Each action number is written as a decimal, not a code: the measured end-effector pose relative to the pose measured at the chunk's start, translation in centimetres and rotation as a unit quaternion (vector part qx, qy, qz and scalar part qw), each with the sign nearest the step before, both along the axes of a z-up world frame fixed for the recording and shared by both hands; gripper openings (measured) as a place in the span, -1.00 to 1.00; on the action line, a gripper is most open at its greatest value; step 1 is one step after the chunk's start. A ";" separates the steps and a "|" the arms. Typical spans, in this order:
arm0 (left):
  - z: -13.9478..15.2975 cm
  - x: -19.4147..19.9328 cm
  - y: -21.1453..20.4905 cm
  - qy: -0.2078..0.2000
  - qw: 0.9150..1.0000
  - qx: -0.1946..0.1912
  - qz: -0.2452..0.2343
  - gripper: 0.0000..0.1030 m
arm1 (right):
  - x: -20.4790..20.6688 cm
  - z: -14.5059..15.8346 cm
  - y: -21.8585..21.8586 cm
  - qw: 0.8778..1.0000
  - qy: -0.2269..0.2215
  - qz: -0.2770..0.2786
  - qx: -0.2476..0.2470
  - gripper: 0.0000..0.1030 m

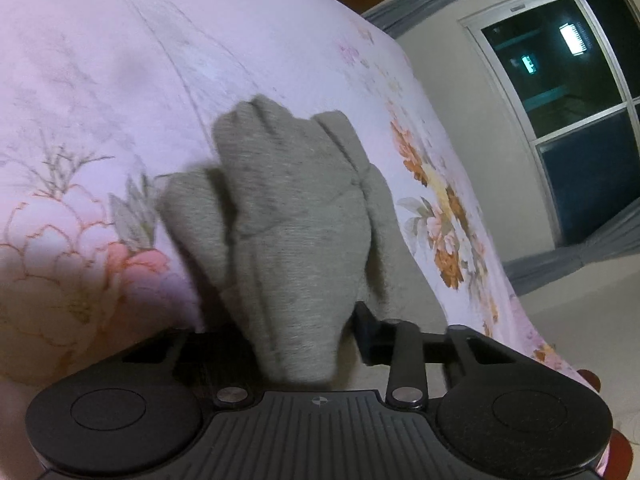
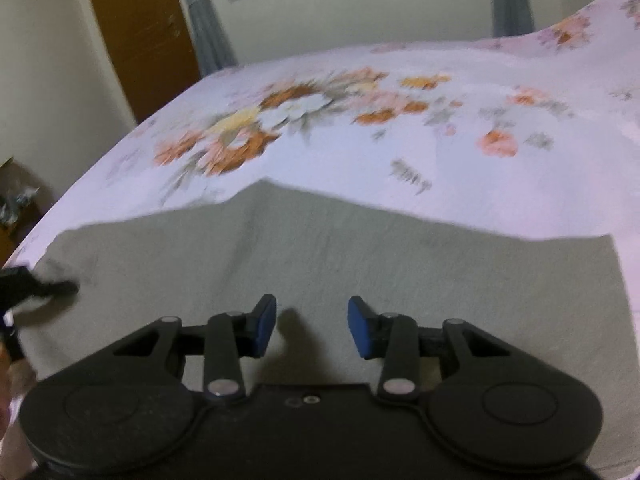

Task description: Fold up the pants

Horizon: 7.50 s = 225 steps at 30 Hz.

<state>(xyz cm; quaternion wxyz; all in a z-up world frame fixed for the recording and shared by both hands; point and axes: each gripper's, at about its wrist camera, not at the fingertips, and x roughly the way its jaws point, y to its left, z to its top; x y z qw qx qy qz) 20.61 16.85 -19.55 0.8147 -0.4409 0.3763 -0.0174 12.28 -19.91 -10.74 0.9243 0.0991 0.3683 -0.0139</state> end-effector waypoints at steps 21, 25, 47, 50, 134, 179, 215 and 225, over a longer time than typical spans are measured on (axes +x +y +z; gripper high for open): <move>15.5 -2.6 -15.9 -0.211 0.921 0.250 -0.213 -0.60 | -4.0 1.8 -4.1 0.998 -0.006 -0.004 0.062 -0.16; 16.4 -5.5 -23.4 -0.239 0.879 0.270 -0.311 -0.60 | -6.2 2.3 -7.8 0.996 -0.013 -0.036 0.076 -0.15; 14.2 -12.7 -27.6 -0.157 0.866 0.304 -0.364 0.26 | -11.1 1.5 -13.6 0.980 -0.014 -0.079 0.180 0.23; 12.5 -11.5 -24.9 -0.121 0.896 0.273 -0.329 0.26 | -10.1 0.7 -13.3 0.978 0.005 -0.086 0.192 0.23; 10.5 -11.5 -29.6 -0.123 0.857 0.339 -0.368 0.26 | -11.2 4.3 -11.1 0.998 -0.033 -0.038 -0.022 -0.23; 9.3 -7.1 -33.6 -0.099 0.841 0.364 -0.387 0.33 | -7.4 3.2 -11.8 0.998 -0.016 -0.036 -0.044 -0.21; 10.2 -14.1 -30.2 -0.108 0.851 0.369 -0.357 0.36 | -12.3 2.8 -10.8 0.997 -0.010 -0.052 -0.053 -0.14; 11.2 -13.8 -29.2 -0.114 0.857 0.363 -0.346 0.37 | -13.1 3.2 -11.4 0.997 -0.020 -0.061 -0.034 -0.10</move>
